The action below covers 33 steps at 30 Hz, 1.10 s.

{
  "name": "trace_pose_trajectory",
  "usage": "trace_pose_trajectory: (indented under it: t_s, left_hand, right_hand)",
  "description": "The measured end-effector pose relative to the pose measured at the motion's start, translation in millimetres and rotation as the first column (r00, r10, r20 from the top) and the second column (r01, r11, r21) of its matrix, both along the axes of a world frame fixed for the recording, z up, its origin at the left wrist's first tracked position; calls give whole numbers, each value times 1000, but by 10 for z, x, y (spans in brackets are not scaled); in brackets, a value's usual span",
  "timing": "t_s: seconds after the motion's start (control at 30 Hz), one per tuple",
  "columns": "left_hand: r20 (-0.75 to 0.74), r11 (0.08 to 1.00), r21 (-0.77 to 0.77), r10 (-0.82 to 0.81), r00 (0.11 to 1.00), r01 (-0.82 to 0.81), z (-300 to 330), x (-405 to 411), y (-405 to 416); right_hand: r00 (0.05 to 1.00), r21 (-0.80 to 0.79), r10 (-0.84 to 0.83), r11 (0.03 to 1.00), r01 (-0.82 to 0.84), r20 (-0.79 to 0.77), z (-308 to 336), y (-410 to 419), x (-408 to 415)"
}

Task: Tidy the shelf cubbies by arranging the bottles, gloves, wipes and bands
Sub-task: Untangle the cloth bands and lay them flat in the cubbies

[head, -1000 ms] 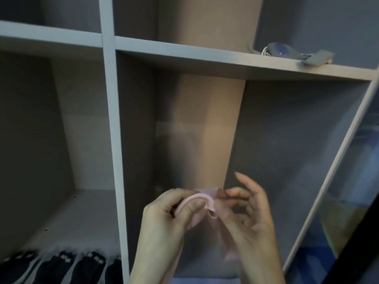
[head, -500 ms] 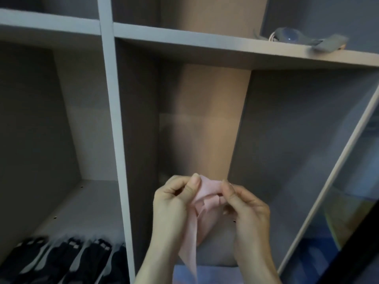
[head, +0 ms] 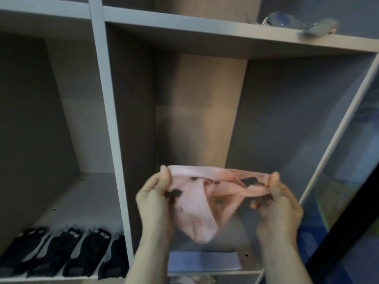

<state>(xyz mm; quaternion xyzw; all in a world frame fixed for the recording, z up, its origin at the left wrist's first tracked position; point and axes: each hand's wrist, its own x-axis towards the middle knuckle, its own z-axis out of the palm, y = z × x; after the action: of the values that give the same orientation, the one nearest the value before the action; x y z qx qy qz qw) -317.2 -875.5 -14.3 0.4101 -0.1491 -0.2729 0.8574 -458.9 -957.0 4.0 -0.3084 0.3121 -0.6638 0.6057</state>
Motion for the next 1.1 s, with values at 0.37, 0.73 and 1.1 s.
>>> trace_pose_trajectory:
  t_s: [0.37, 0.73, 1.1]
  left_hand:
    - [32, 984, 68, -169, 985, 166, 176, 59, 54]
    - [-181, 954, -251, -215, 960, 166, 351, 315, 302]
    - [170, 942, -282, 236, 957, -182, 749, 599, 470]
  right_hand:
    - [886, -106, 392, 898, -427, -249, 78, 102, -39]
    - [973, -134, 166, 973, -189, -162, 12, -126, -145]
    - [995, 105, -53, 993, 62, -86, -62, -459, -343]
